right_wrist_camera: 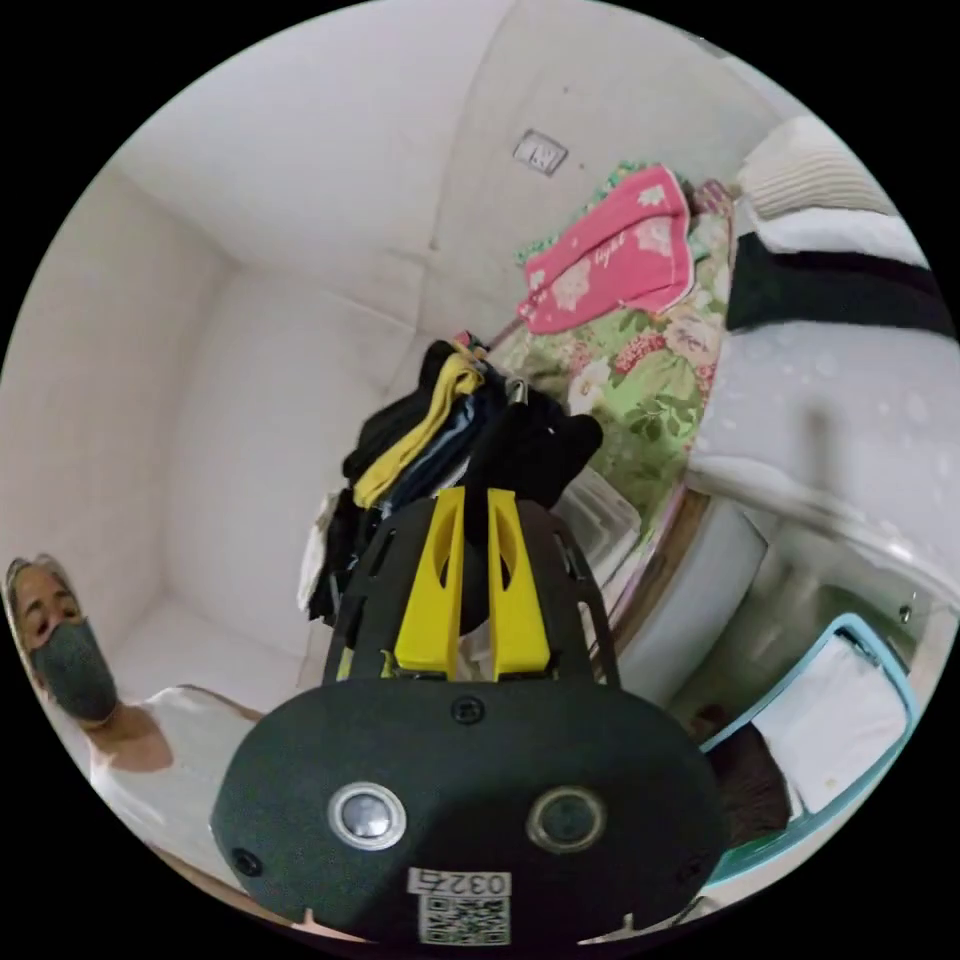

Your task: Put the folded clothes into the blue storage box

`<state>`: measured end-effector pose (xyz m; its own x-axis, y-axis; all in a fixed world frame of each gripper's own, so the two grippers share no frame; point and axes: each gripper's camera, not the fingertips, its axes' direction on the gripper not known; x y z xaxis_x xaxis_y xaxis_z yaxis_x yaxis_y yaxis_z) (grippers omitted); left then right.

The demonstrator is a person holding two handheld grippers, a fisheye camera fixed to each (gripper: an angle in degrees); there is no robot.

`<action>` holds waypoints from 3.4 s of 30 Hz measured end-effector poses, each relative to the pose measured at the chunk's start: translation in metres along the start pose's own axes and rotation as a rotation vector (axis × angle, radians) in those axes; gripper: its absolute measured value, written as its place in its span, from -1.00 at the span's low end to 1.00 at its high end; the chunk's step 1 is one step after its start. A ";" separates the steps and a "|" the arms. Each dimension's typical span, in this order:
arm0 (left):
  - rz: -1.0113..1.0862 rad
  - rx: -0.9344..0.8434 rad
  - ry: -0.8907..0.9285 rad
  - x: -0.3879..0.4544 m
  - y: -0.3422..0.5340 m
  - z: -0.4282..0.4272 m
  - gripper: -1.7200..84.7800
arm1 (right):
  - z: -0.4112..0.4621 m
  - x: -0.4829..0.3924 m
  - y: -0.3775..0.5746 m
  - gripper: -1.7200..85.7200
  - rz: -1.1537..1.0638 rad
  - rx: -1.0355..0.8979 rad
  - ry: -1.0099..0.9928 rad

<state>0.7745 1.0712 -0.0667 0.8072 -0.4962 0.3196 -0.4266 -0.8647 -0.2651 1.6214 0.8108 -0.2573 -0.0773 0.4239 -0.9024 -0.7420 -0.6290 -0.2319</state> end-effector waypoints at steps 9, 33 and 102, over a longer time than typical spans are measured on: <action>0.000 -0.583 0.190 0.030 0.050 0.191 -0.88 | -0.163 0.078 0.180 -0.87 0.328 0.189 0.093; 0.182 -1.576 -0.548 -0.083 0.272 0.472 -0.83 | -0.189 0.269 0.452 -0.82 1.157 0.346 0.266; -0.468 0.219 0.490 -0.199 0.108 -0.074 -0.59 | 0.089 0.048 0.090 -0.96 0.431 -0.404 -0.525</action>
<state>0.5373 1.0707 -0.0919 0.5876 -0.0988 0.8031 0.0535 -0.9856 -0.1604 1.4917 0.8327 -0.2895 -0.6821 0.2779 -0.6763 -0.2839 -0.9531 -0.1053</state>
